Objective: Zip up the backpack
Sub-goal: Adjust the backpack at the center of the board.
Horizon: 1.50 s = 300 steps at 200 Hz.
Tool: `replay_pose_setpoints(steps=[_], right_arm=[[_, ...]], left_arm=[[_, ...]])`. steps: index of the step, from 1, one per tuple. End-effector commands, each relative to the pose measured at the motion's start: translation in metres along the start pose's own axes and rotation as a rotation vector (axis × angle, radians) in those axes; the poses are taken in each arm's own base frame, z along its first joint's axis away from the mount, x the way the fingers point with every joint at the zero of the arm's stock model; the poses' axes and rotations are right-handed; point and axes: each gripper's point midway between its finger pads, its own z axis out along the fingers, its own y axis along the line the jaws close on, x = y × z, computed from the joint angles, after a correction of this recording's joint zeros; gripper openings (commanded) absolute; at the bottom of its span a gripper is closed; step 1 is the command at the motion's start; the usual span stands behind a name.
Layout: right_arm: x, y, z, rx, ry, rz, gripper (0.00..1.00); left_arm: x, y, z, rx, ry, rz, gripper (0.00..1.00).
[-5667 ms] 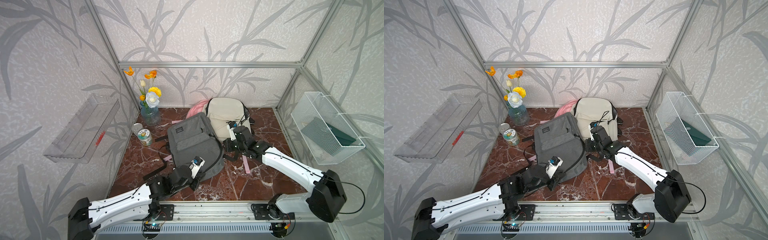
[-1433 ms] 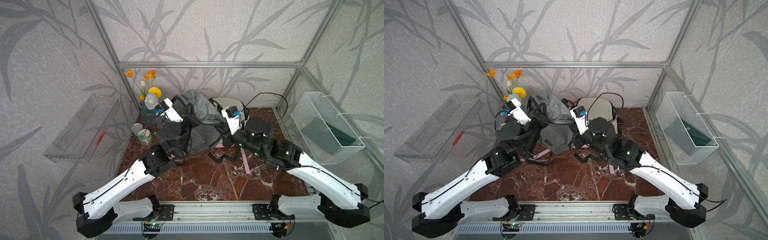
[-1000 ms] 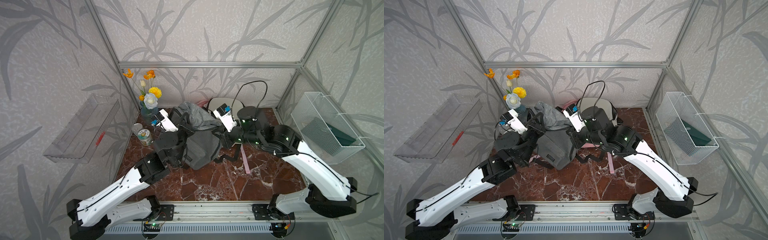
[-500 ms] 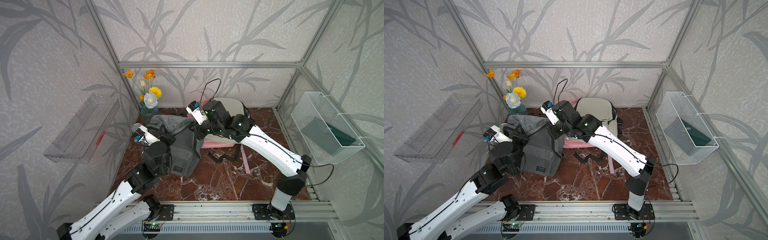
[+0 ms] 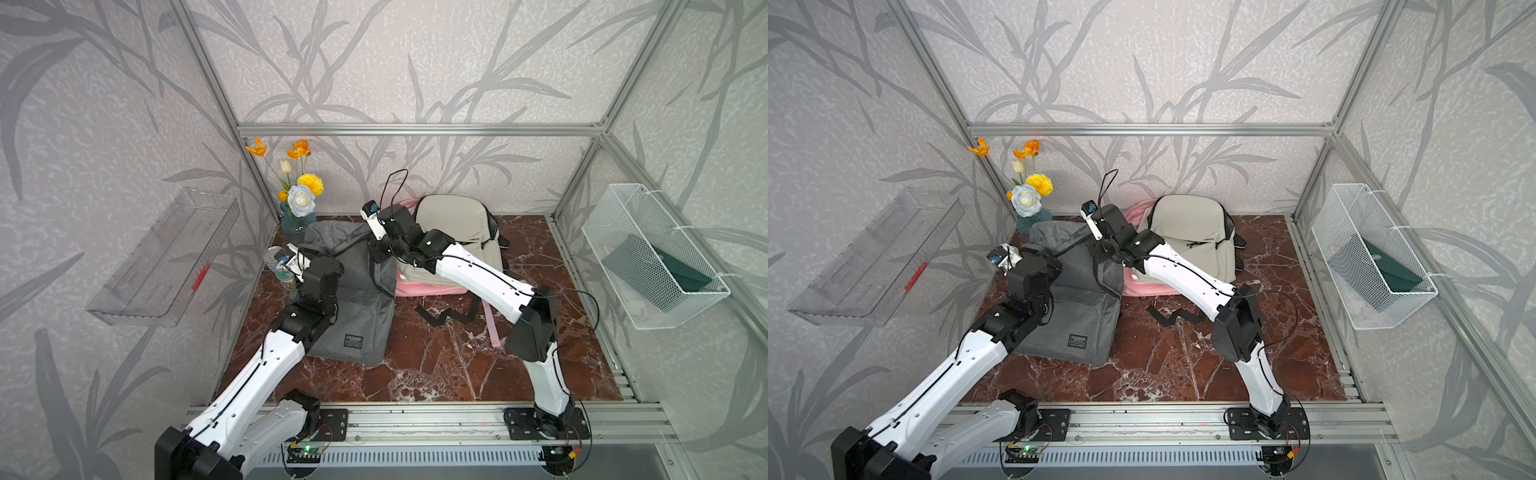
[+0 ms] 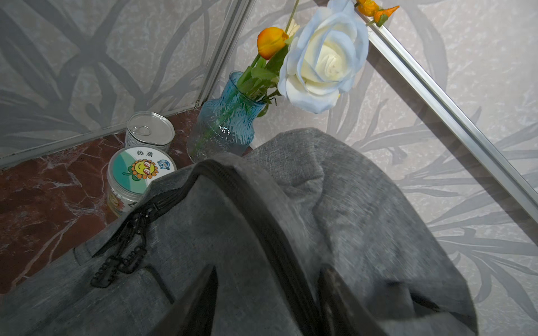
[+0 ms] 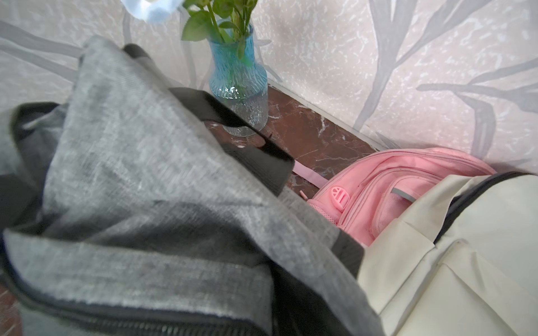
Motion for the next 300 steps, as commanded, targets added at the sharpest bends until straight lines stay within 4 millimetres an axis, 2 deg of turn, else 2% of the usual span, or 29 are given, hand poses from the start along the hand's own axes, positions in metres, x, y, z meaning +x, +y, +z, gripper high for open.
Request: replay_pose_setpoints(steps=[1, 52, 75, 92, 106, 124, 137, 159, 178, 208, 212, 214, 221, 226, 233, 237, 238, 255, 258, 300], right_arm=[[0.006, -0.004, 0.029, 0.007, 0.000, -0.069, 0.00], [0.008, -0.011, 0.072, 0.022, 0.035, -0.085, 0.00], [0.010, -0.011, 0.086, 0.021, 0.038, -0.084, 0.19], [0.005, -0.015, 0.088, 0.043, 0.020, -0.057, 0.44], [-0.001, -0.017, 0.082, 0.058, 0.013, -0.038, 0.60], [-0.011, -0.027, 0.066, 0.109, 0.003, -0.027, 0.69], [-0.018, -0.037, 0.050, 0.145, 0.006, -0.013, 0.72], [-0.026, -0.065, 0.011, 0.206, 0.030, 0.069, 0.75], [-0.024, -0.090, -0.023, 0.215, 0.063, 0.151, 0.76], [0.003, -0.142, -0.068, 0.289, 0.083, 0.289, 0.77], [0.014, -0.150, -0.070, 0.301, 0.096, 0.316, 0.77], [0.013, -0.154, -0.076, 0.304, 0.083, 0.330, 0.77], [0.028, -0.171, -0.084, 0.329, 0.081, 0.380, 0.77], [0.030, -0.180, -0.093, 0.342, 0.051, 0.412, 0.77], [0.046, -0.194, -0.102, 0.368, 0.048, 0.456, 0.78], [0.051, -0.200, -0.109, 0.379, 0.037, 0.478, 0.79], [0.050, -0.203, -0.110, 0.382, 0.029, 0.483, 0.79], [0.085, -0.230, -0.125, 0.438, 0.048, 0.560, 0.79], [0.083, -0.233, -0.135, 0.445, 0.031, 0.568, 0.79], [0.156, -0.285, -0.158, 0.546, 0.096, 0.731, 0.80]], left_arm=[[0.013, 0.005, -0.003, 0.015, 0.067, 0.068, 0.64], [0.005, 0.006, -0.022, 0.079, 0.076, 0.119, 0.78], [-0.002, 0.012, -0.031, 0.090, 0.062, 0.124, 0.82], [-0.007, 0.018, -0.037, 0.084, 0.053, 0.130, 0.83], [-0.008, 0.019, -0.040, 0.085, 0.055, 0.140, 0.84], [-0.006, 0.020, -0.041, 0.088, 0.074, 0.152, 0.84], [-0.001, 0.018, -0.041, 0.104, 0.100, 0.158, 0.84], [0.013, 0.009, -0.041, 0.155, 0.170, 0.175, 0.85], [0.028, -0.004, -0.038, 0.205, 0.249, 0.184, 0.85], [0.055, -0.042, -0.026, 0.319, 0.391, 0.213, 0.86], [0.060, -0.049, -0.024, 0.331, 0.413, 0.218, 0.86], [0.062, -0.051, -0.022, 0.336, 0.425, 0.221, 0.86], [0.070, -0.063, -0.018, 0.358, 0.462, 0.235, 0.86], [0.076, -0.070, -0.015, 0.371, 0.489, 0.249, 0.86], [0.083, -0.082, -0.010, 0.383, 0.517, 0.273, 0.86], [0.082, -0.093, -0.010, 0.405, 0.519, 0.284, 0.86], [0.087, -0.092, -0.008, 0.399, 0.531, 0.291, 0.86], [0.109, -0.116, 0.005, 0.415, 0.586, 0.357, 0.87], [0.113, -0.121, 0.007, 0.422, 0.597, 0.364, 0.87], [0.172, -0.157, 0.054, 0.404, 0.743, 0.451, 0.88]])
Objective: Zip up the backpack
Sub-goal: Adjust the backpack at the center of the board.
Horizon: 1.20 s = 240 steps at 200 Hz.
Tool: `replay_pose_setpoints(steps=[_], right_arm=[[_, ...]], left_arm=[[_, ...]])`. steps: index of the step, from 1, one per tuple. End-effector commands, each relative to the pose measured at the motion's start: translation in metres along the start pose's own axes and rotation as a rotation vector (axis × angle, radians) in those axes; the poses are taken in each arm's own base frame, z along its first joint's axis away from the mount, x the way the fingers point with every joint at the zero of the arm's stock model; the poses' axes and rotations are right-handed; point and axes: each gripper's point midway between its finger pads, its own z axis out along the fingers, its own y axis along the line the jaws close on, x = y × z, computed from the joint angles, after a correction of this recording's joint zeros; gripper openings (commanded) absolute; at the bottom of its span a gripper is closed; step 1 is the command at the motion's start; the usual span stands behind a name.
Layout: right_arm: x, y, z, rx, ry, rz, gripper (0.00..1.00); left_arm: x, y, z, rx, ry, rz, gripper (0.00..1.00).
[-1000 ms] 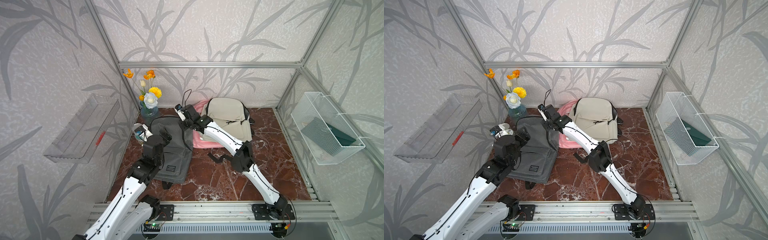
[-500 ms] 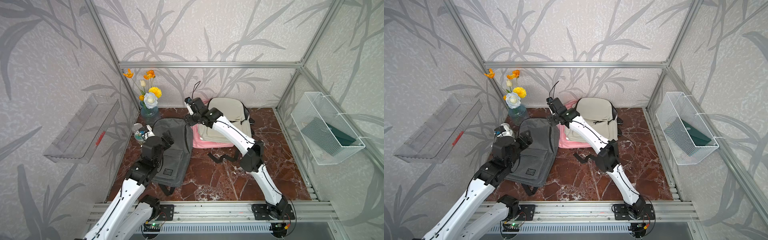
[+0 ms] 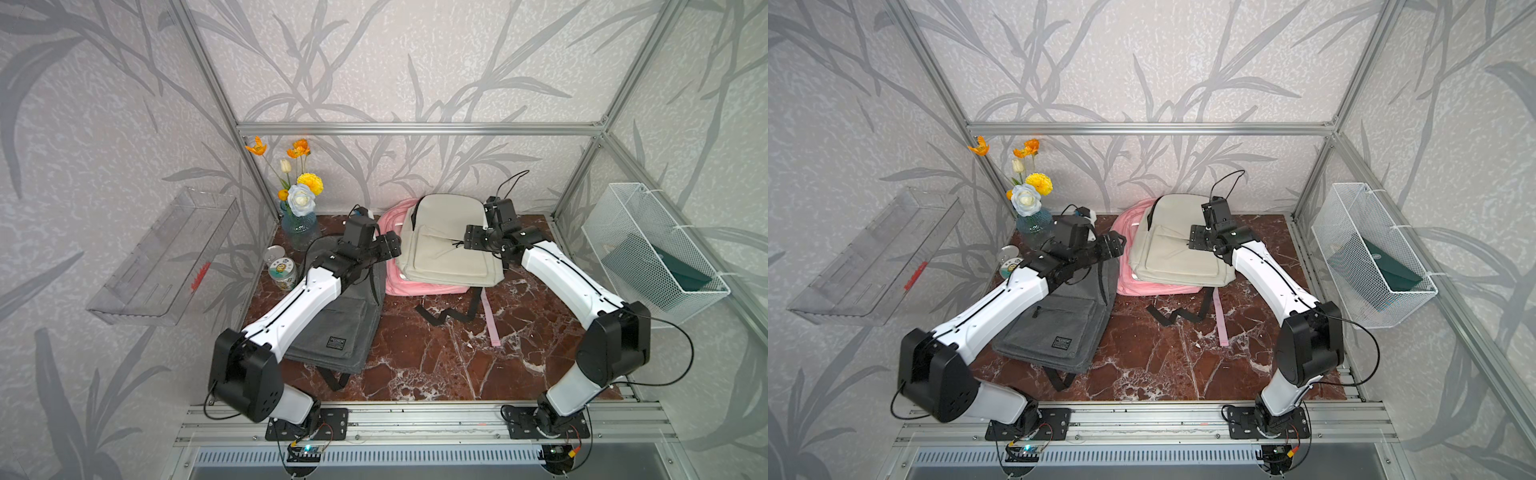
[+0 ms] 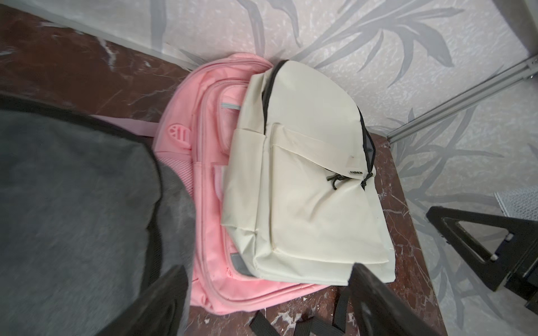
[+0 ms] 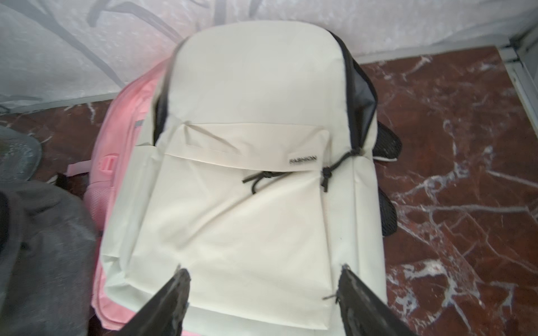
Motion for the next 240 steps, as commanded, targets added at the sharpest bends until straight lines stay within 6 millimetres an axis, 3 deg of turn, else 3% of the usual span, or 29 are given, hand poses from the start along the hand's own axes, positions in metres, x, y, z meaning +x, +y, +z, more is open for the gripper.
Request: replay_pose_setpoints(steps=[1, 27, 64, 119, 139, 158, 177, 204, 240], right_arm=[[0.003, -0.029, 0.005, 0.008, -0.010, 0.113, 0.80], [0.017, -0.068, 0.021, 0.049, 0.030, 0.210, 0.80], [0.033, -0.091, 0.046, 0.089, 0.098, 0.244, 0.83], [0.067, -0.086, 0.094, 0.042, 0.230, 0.272, 0.83], [0.077, -0.078, 0.107, -0.017, 0.260, 0.281, 0.82], [0.084, -0.061, 0.113, -0.110, 0.294, 0.292, 0.73], [0.085, -0.047, 0.113, -0.166, 0.295, 0.296, 0.56], [0.078, -0.029, 0.101, -0.200, 0.268, 0.266, 0.32], [0.074, -0.025, 0.076, -0.197, 0.227, 0.248, 0.09]], left_arm=[[0.013, -0.010, 0.038, 0.009, 0.123, 0.062, 0.88], [0.017, -0.007, 0.089, -0.046, 0.213, 0.085, 0.88], [0.027, 0.006, 0.152, -0.099, 0.315, 0.116, 0.89], [0.051, 0.008, 0.183, -0.097, 0.427, 0.114, 0.85], [0.065, 0.008, 0.192, -0.084, 0.464, 0.094, 0.78], [0.079, 0.000, 0.197, -0.051, 0.496, 0.081, 0.69], [0.093, -0.013, 0.200, -0.029, 0.525, 0.096, 0.57], [0.107, -0.029, 0.200, -0.002, 0.544, 0.103, 0.41], [0.111, -0.048, 0.188, 0.031, 0.551, 0.099, 0.14]])
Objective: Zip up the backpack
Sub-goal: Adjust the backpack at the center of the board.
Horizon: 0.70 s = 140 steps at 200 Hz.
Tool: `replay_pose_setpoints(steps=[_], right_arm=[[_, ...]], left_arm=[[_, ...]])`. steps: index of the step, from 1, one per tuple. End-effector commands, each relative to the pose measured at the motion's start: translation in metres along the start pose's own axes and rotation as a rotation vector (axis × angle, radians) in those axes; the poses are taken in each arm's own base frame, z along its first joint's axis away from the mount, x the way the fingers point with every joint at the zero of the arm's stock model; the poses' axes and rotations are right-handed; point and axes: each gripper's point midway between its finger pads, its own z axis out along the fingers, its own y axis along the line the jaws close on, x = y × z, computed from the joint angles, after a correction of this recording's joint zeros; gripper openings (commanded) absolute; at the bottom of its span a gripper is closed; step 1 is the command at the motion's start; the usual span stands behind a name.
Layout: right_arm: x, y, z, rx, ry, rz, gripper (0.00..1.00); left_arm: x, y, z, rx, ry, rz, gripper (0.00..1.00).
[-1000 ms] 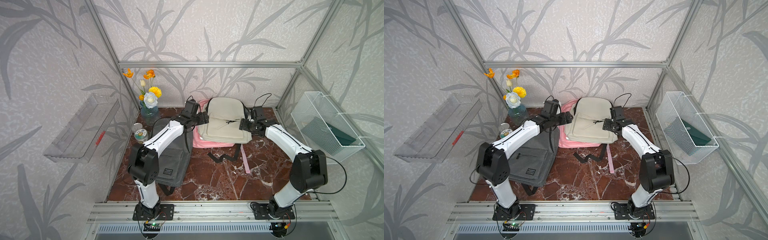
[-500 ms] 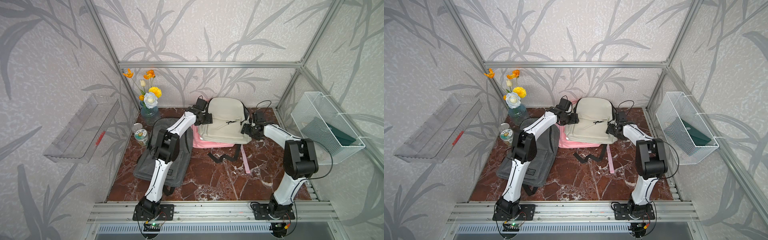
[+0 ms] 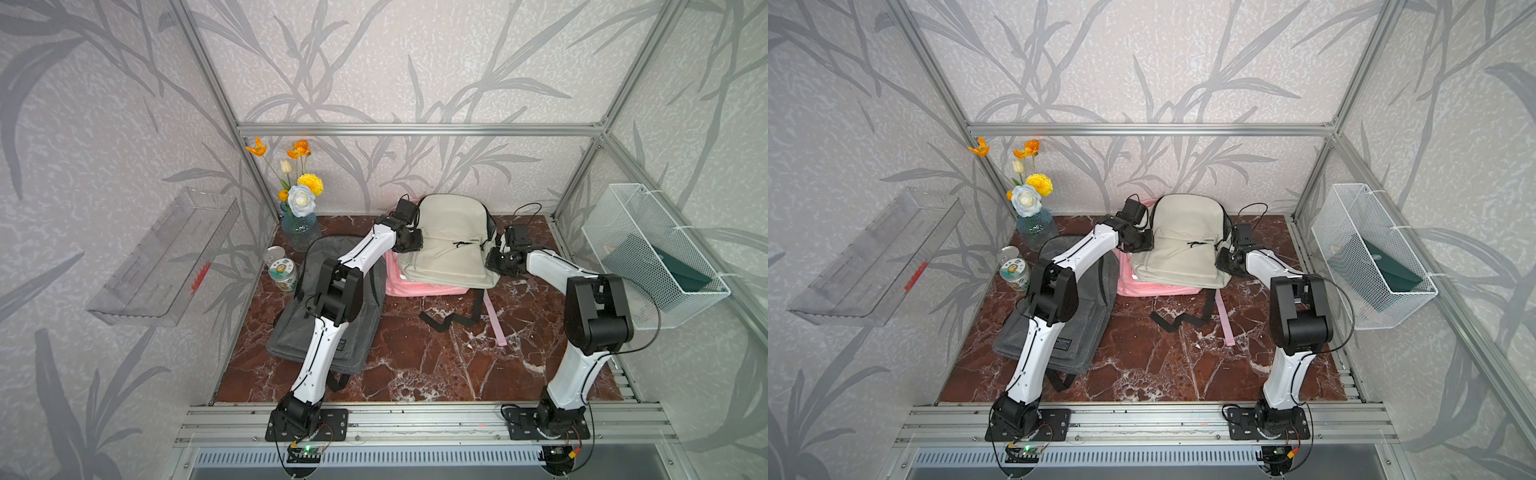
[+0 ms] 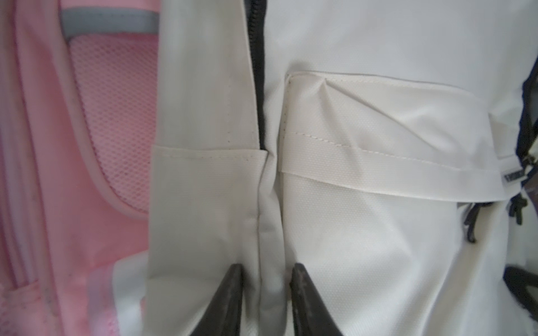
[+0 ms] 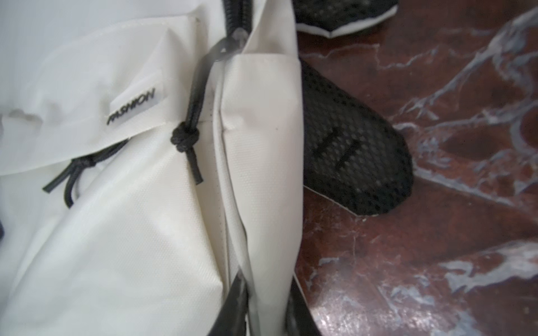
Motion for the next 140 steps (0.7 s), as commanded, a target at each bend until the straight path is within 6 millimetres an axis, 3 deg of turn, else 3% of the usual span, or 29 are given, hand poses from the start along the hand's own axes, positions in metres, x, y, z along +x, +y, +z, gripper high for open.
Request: replay_pose_setpoints(steps=[1, 16, 22, 45, 72, 103, 140], right_arm=[[0.019, 0.046, -0.019, -0.142, 0.015, -0.051, 0.08], [0.021, 0.045, -0.033, -0.140, -0.011, -0.064, 0.04], [0.019, 0.047, -0.048, -0.149, -0.038, -0.075, 0.03], [0.023, 0.043, -0.078, -0.138, -0.079, -0.098, 0.01], [0.041, 0.036, -0.112, -0.122, -0.113, -0.137, 0.01], [0.074, 0.021, -0.140, -0.101, -0.099, -0.175, 0.02], [0.125, -0.002, -0.149, -0.098, -0.030, -0.150, 0.09]], left_arm=[[0.050, -0.055, 0.006, 0.121, 0.131, 0.044, 0.13], [0.048, -0.065, -0.009, 0.124, 0.105, 0.068, 0.03], [0.048, -0.071, -0.016, 0.124, 0.090, 0.079, 0.00], [0.044, -0.087, -0.049, 0.145, 0.011, 0.102, 0.00], [0.040, -0.100, -0.102, 0.184, -0.119, 0.092, 0.00], [0.062, -0.096, -0.150, 0.170, -0.210, 0.102, 0.00], [0.112, -0.066, -0.165, 0.150, -0.214, 0.043, 0.00]])
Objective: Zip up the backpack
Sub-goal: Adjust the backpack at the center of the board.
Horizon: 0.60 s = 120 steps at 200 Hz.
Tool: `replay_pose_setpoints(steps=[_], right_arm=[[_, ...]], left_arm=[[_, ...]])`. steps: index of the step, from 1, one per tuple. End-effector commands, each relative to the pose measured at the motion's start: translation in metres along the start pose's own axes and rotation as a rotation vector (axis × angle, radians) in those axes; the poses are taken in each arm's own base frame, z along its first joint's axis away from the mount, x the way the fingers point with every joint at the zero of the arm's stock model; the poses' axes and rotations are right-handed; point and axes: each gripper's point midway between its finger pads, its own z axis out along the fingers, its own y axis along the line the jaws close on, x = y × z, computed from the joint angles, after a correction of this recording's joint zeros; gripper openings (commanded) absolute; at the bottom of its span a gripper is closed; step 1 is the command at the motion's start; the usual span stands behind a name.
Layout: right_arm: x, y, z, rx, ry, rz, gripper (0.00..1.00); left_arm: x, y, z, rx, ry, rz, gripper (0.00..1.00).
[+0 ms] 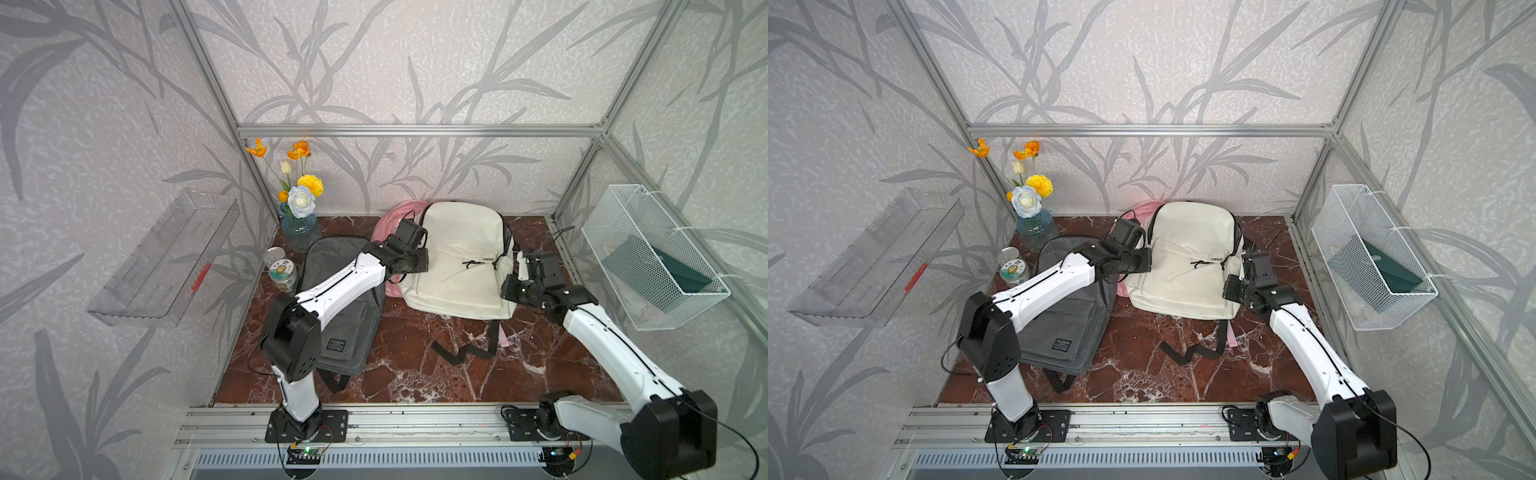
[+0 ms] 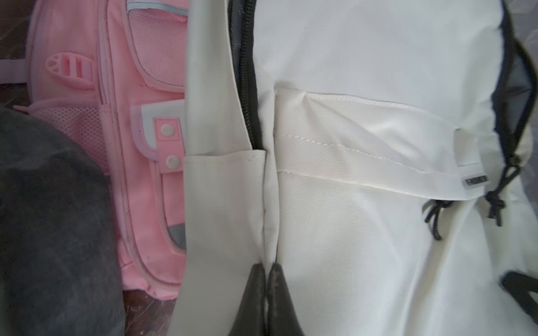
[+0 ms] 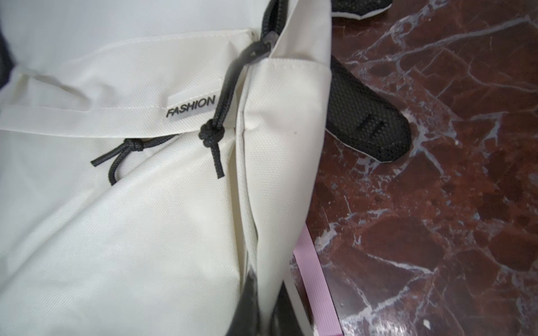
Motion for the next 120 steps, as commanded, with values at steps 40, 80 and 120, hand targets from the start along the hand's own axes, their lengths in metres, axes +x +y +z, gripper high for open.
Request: replay_pose_setpoints(steps=[40, 80, 120], right_arm=[[0.072, -0.013, 0.017, -0.039, 0.136, 0.042, 0.17], [0.081, -0.023, 0.033, -0.001, 0.163, 0.048, 0.42], [0.058, -0.028, 0.019, 0.078, 0.111, 0.004, 0.57]], left_arm=[[0.068, 0.018, -0.008, 0.044, -0.013, -0.108, 0.00], [0.104, 0.035, 0.016, -0.002, 0.076, -0.125, 0.00], [0.109, 0.046, 0.008, -0.056, 0.078, -0.127, 0.14]])
